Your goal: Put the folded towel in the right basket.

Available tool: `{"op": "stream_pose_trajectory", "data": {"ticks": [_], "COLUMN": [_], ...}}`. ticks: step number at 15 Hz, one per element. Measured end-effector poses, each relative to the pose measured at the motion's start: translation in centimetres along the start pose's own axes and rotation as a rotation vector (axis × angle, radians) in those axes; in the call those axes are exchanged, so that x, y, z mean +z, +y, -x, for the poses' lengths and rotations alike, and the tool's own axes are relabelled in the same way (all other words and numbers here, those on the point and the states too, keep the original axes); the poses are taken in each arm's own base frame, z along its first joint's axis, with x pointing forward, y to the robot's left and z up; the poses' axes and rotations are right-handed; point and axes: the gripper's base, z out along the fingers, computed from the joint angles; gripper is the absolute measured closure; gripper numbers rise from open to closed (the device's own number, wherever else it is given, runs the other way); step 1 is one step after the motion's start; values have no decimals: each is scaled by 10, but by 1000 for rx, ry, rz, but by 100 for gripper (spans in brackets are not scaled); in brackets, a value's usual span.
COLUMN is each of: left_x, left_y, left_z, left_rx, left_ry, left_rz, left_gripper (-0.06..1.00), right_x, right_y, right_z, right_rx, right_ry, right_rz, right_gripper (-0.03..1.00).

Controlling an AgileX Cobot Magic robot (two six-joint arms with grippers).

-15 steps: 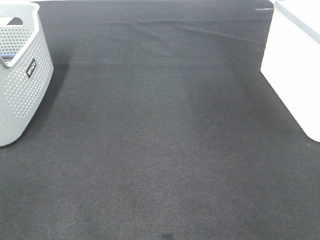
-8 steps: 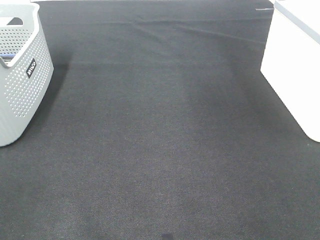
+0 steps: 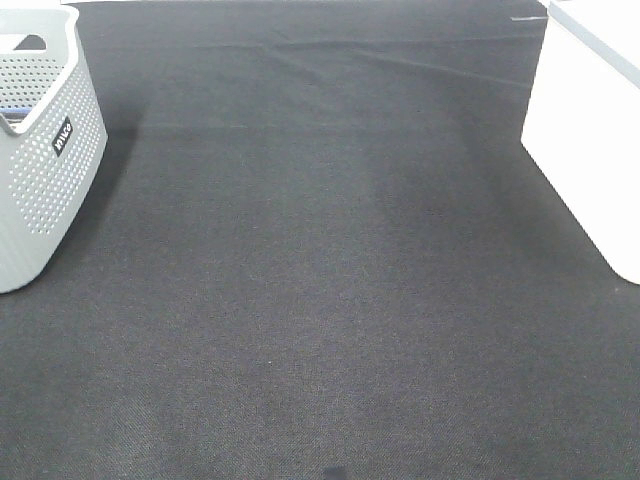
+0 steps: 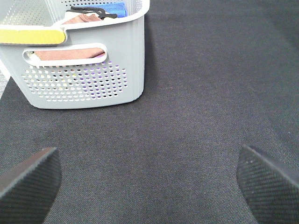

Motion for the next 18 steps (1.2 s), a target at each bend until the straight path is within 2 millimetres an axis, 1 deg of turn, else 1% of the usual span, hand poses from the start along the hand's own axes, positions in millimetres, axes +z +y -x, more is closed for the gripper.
{"op": "stream_pose_trajectory", "data": {"ticks": [5, 18], "left_x": [0, 0], "left_y": [0, 0], "left_z": [0, 0], "left_rx": [0, 0], "left_ry": [0, 0], "left_rz": [0, 0], "left_gripper": [-2, -2], "right_x": [-3, -3], "right_y": [0, 1], "right_z": [-2, -2], "right_rx": [0, 2], "right_ry": [-22, -25], "right_rz": [1, 5], "right_gripper": [36, 36]}}
